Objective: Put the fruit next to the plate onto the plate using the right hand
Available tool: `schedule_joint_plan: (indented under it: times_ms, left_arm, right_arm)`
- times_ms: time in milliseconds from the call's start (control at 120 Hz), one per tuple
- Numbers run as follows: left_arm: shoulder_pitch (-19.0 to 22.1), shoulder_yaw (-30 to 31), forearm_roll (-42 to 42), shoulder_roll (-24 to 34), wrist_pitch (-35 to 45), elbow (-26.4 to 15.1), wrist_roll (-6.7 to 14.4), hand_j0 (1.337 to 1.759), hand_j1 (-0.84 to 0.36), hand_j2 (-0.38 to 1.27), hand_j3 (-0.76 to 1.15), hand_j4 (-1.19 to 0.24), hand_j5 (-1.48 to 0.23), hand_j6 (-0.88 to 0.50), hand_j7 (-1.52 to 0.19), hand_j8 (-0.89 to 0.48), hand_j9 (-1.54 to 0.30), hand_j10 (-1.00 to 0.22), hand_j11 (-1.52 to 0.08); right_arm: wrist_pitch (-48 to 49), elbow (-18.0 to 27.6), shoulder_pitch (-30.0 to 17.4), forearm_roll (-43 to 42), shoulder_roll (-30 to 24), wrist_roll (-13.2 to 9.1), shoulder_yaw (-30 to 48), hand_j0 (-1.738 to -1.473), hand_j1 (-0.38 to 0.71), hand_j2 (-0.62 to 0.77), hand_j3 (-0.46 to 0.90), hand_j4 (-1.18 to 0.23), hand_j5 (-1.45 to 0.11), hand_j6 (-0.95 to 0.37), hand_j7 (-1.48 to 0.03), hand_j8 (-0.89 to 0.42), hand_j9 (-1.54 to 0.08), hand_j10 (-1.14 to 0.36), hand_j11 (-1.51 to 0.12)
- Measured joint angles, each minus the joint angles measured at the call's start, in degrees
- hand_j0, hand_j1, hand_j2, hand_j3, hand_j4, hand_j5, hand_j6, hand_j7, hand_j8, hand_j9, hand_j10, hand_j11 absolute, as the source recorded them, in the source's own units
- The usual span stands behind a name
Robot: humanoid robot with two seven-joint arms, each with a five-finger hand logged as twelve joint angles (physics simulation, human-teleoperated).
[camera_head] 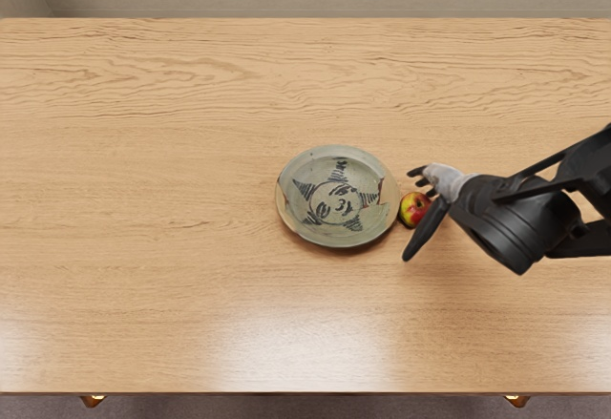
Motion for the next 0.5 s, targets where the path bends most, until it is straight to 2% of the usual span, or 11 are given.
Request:
schedule_joint_plan:
  times_ms: [267, 500]
  left_arm:
    - [0.0, 0.0, 0.0, 0.0, 0.0, 0.0, 0.0, 1.658, 0.06, 0.05, 0.0, -0.24, -0.32, -0.24, -0.32, -0.24, -0.32, -0.24, -0.32]
    - [0.0, 0.0, 0.0, 0.0, 0.0, 0.0, 0.0, 1.658, 0.06, 0.05, 0.0, -0.24, -0.32, -0.24, -0.32, -0.24, -0.32, -0.24, -0.32]
  right_arm:
    - [0.0, -0.9, -0.2, 0.4, -0.4, 0.2, 0.6, -1.658, -0.11, -0.04, 0.0, -0.2, -0.26, -0.2, -0.26, -0.2, -0.26, -0.2, -0.26]
    - [0.0, -2.3, -1.5, 1.7, -0.8, 0.4, 0.8, -1.658, -0.06, -0.05, 0.0, -0.24, -0.32, -0.24, -0.32, -0.24, -0.32, -0.24, -0.32]
